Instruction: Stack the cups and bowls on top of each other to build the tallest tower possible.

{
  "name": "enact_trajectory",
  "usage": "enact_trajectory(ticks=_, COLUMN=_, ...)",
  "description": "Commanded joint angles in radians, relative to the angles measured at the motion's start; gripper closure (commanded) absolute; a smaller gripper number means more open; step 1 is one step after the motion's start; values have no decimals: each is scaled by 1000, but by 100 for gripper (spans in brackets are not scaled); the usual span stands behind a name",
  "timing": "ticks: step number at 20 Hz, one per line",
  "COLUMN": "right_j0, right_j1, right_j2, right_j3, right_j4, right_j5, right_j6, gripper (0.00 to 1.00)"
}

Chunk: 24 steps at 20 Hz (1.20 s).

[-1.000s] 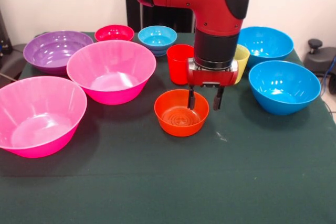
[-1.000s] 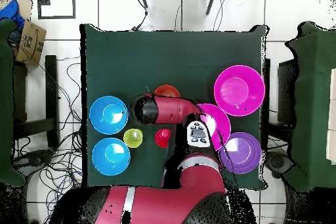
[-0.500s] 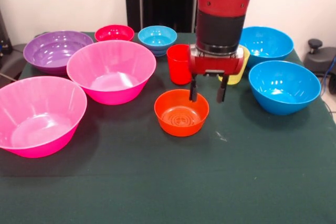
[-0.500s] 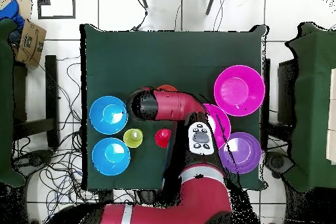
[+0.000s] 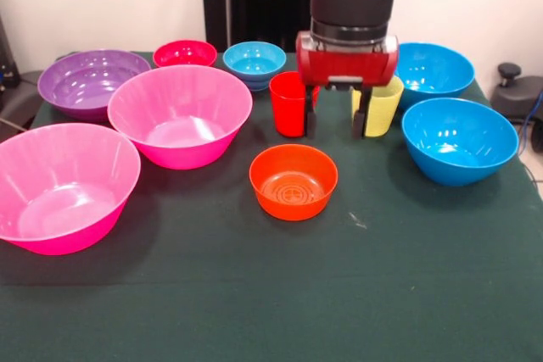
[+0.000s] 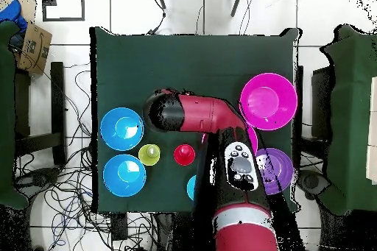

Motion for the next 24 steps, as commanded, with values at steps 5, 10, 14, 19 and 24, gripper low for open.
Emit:
enact_trajectory(ticks=5, right_j0=-27, right_j1=-49, right_j2=91, right_j3=158, right_j4=-22, right_j5=-3, right_j6=67, gripper=0)
enact_trajectory(ticks=10, right_j0=-23, right_j1=-45, right_j2=79, right_j3=187, right_j4=-32, right_j5=-35, right_j6=85, gripper=0)
enact_trajectory(ticks=14, right_j0=-17, right_j1=-34, right_j2=96, right_j3=194, right_j4=-50, right_j5=-41, right_j6=58, gripper=0)
enact_trajectory(ticks=19, right_j0=23, right_j1=-46, right_j2=85, right_j3=199, right_j4=-40, right_j5=-33, right_j6=84, gripper=0)
enact_trajectory(ticks=24, right_j0=45, right_j1=-29, right_j2=99, right_j3=187, right_j4=-29, right_j5=-37, right_j6=90, gripper=0)
